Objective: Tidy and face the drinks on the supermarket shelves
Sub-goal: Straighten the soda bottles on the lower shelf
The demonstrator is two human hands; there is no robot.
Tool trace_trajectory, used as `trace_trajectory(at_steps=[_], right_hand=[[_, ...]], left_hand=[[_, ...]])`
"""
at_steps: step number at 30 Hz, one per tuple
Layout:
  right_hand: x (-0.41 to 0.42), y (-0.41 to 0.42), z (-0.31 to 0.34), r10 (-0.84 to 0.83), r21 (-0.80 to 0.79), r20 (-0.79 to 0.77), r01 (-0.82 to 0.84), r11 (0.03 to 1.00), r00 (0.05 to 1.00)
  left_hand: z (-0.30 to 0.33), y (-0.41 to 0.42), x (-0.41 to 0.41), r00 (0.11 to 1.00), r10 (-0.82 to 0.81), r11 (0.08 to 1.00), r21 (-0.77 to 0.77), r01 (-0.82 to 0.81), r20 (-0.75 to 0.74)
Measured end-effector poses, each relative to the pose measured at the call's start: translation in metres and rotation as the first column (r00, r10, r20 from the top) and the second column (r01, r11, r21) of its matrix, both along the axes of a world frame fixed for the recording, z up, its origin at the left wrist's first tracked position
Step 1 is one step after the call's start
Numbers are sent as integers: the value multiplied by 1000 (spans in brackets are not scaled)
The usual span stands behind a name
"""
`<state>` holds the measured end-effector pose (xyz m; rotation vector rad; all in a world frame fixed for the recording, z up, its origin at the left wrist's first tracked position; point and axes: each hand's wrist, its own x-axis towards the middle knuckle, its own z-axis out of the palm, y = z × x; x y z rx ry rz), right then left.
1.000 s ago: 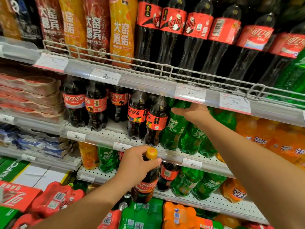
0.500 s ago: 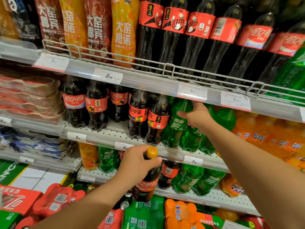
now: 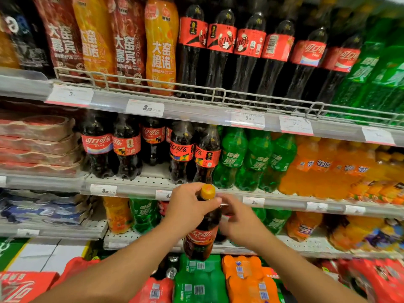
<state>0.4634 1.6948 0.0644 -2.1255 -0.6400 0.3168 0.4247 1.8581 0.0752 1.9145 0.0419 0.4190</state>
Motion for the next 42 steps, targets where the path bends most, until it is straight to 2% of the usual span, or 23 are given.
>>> trace_trajectory(at_steps=[2, 4, 8, 15, 20, 25, 31, 33, 34, 35, 37, 40, 41, 42], right_hand=[[-23, 7, -3, 110, 133, -26, -106, 985, 994], [-35, 13, -2, 101, 170, -13, -97, 981, 995], [-42, 15, 2, 74, 90, 76, -81, 993, 994], [-66, 25, 20, 192, 53, 94, -197, 979, 977], [-86, 38, 21, 46, 91, 134, -59, 994, 990], [-85, 68, 30, 67, 36, 175, -74, 997, 982], [-85, 131, 40, 1, 131, 220, -30, 991, 976], [-78, 151, 47, -13, 131, 219, -16, 991, 976], [-74, 160, 52, -17, 120, 217, -10, 993, 976], [-70, 168, 56, -24, 116, 216, -1, 993, 976], [-61, 183, 64, -52, 117, 237, 24, 993, 970], [-48, 200, 74, -99, 114, 308, 66, 991, 946], [-42, 204, 75, -100, 105, 343, 68, 992, 934], [-35, 208, 77, -101, 92, 375, 71, 993, 921]], left_hand=[[2, 0, -6, 1000, 22, 1000, -13, -22, -6], [3, -1, -14, 998, 62, 998, -12, -62, -7], [10, -7, -36, 992, 114, 992, -43, -116, -47], [26, -14, -69, 971, 218, 974, -37, -223, -103], [39, -10, -79, 964, 253, 966, -30, -256, -85], [42, 19, -89, 952, 298, 951, -71, -302, -66], [56, 106, -95, 999, 40, 999, 2, -40, 3], [63, 148, -91, 996, 41, 996, 82, -47, 80], [68, 170, -88, 991, 53, 983, 171, -74, 127], [74, 192, -83, 981, 64, 950, 289, -116, 184], [90, 232, -67, 952, 69, 807, 544, -229, 299], [108, 277, -36, 953, 84, 428, 853, -298, 291], [109, 287, -28, 960, 110, 329, 902, -280, 258], [108, 296, -19, 965, 130, 271, 928, -256, 228]])
